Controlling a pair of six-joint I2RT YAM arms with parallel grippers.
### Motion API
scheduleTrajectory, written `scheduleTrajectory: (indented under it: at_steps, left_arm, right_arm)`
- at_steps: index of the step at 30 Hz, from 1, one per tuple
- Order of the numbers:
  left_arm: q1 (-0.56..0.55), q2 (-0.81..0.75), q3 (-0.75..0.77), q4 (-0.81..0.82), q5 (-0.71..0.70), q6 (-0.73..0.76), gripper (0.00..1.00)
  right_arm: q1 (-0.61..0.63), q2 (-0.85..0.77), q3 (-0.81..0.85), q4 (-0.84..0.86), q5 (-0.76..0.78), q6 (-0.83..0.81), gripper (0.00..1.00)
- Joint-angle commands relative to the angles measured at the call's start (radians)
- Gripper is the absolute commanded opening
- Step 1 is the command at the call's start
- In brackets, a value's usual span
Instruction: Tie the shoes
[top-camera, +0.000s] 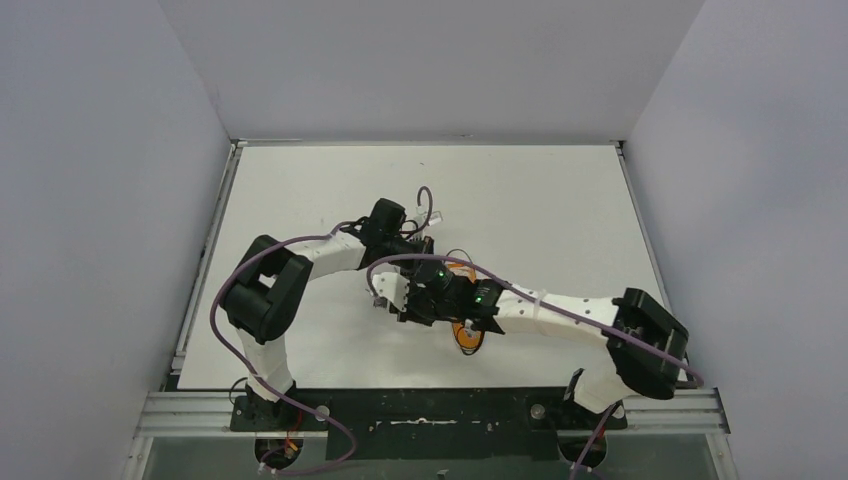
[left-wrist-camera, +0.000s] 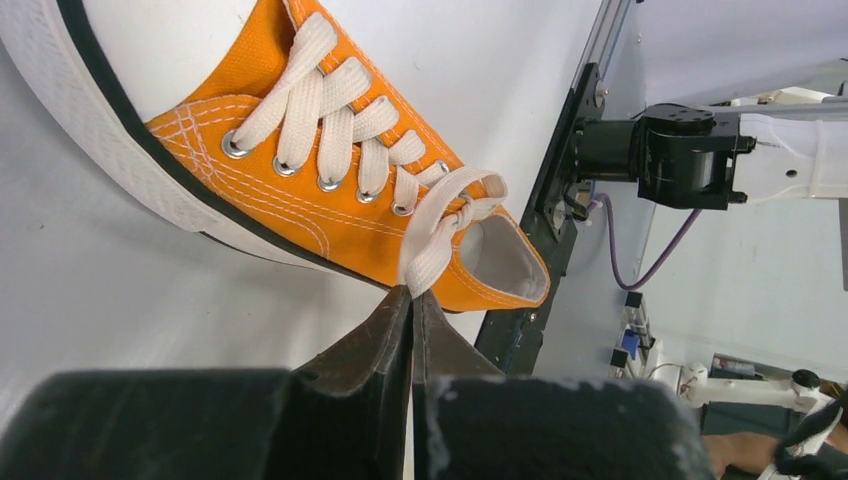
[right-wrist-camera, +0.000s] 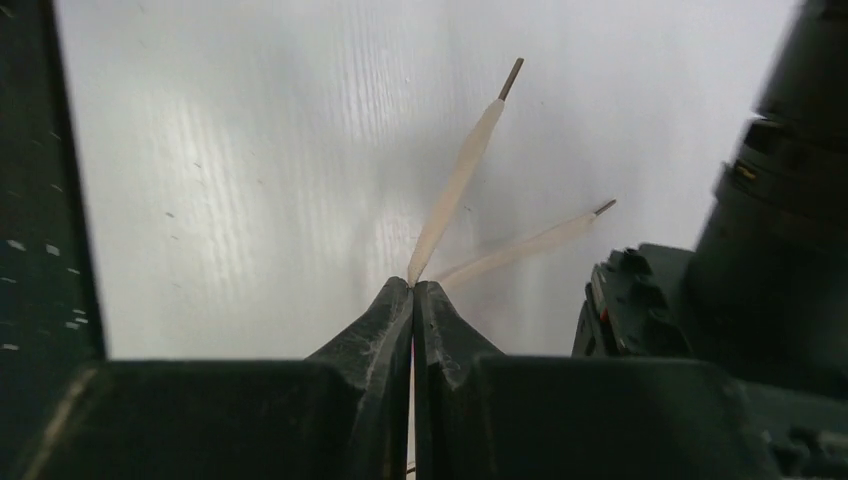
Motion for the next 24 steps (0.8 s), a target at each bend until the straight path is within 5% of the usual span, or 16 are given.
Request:
scheduleTrajectory:
  at_steps: [1, 5, 11, 19, 24]
  left_arm:
    - [0.006, -0.054, -0.023, 0.109, 0.022, -0.08, 0.0]
    - [-0.004, -0.066, -0.046, 0.176, 0.005, -0.146, 0.0]
    - [-0.008, -0.067, -0.051, 0.223, -0.047, -0.196, 0.0]
    - [-0.009, -0.056, -0.039, 0.256, -0.083, -0.235, 0.0]
    - [-0.012, -0.094, -0.038, 0.174, -0.102, -0.179, 0.0]
  right_arm:
    - [-0.003, -0.155, -0.025, -0.002, -0.008, 0.483, 0.0]
    - [-0.015, -0.275, -0.009, -0.139, 0.071, 0.791, 0.0]
    - [-0.144, -0.376, 0.156, -0.766, 0.199, 1.351, 0.0]
    - [-0.359, -0.291, 0.244, -1.011, 0.255, 1.456, 0.0]
    - [-0.372, -0.216, 0.226, -1.134, 0.341, 1.694, 0.0]
